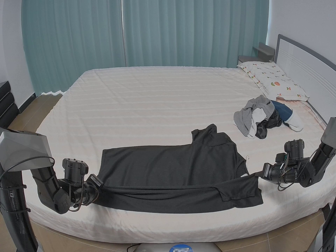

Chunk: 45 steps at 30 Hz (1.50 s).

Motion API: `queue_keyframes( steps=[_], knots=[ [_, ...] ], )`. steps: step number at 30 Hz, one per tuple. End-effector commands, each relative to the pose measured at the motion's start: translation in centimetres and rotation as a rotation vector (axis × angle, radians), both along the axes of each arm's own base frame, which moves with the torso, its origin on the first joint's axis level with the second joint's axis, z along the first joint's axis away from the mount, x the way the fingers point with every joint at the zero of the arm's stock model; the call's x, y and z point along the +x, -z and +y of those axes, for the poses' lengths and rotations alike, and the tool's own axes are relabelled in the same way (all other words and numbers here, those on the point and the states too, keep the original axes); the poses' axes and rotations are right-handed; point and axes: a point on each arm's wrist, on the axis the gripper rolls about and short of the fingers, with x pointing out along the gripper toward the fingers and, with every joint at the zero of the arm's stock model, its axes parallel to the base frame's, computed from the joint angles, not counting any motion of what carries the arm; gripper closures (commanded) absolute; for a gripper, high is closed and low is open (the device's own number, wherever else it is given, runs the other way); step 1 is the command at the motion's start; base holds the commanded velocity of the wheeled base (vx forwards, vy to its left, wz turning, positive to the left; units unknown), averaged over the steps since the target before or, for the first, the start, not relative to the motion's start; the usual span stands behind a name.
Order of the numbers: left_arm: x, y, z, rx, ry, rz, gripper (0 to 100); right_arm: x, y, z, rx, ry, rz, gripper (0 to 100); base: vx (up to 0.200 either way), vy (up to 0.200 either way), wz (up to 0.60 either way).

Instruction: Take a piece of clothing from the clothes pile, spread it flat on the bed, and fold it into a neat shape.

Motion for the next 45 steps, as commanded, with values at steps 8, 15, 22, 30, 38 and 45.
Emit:
queue_keyframes(
  steps=[8, 15, 22, 30, 38, 45],
  knots=[
    [-1.8, -2.5, 0.3, -0.019, -0.004, -0.042, 100, -0.2, -2.5, 0.7, 0.019, -0.003, -0.101, 100, 0.000, 0.000, 0.00],
    [-3.7, -4.6, 0.5, -0.038, 0.008, -0.086, 100, -1.2, -5.4, 0.2, 0.045, 0.031, -0.185, 100, 0.000, 0.000, 0.00],
    [-6.1, -5.5, 0.5, -0.117, 0.135, -0.051, 100, -3.6, -6.2, 0.5, 0.053, 0.024, -0.179, 100, 0.000, 0.000, 0.00],
    [-5.0, -5.4, 1.0, -0.117, 0.102, -0.030, 100, -3.4, -5.3, 0.5, 0.051, 0.027, -0.142, 100, 0.000, 0.000, 0.00],
    [-1.9, -3.8, 2.0, -0.124, 0.016, -0.023, 100, -1.1, -3.5, 0.6, 0.052, 0.029, -0.112, 100, 0.000, 0.000, 0.00],
    [0.9, -1.6, 0.9, -0.091, -0.023, -0.008, 100, 2.0, -0.1, 1.0, 0.047, 0.026, -0.052, 100, 0.000, 0.000, 0.00]
  ],
)
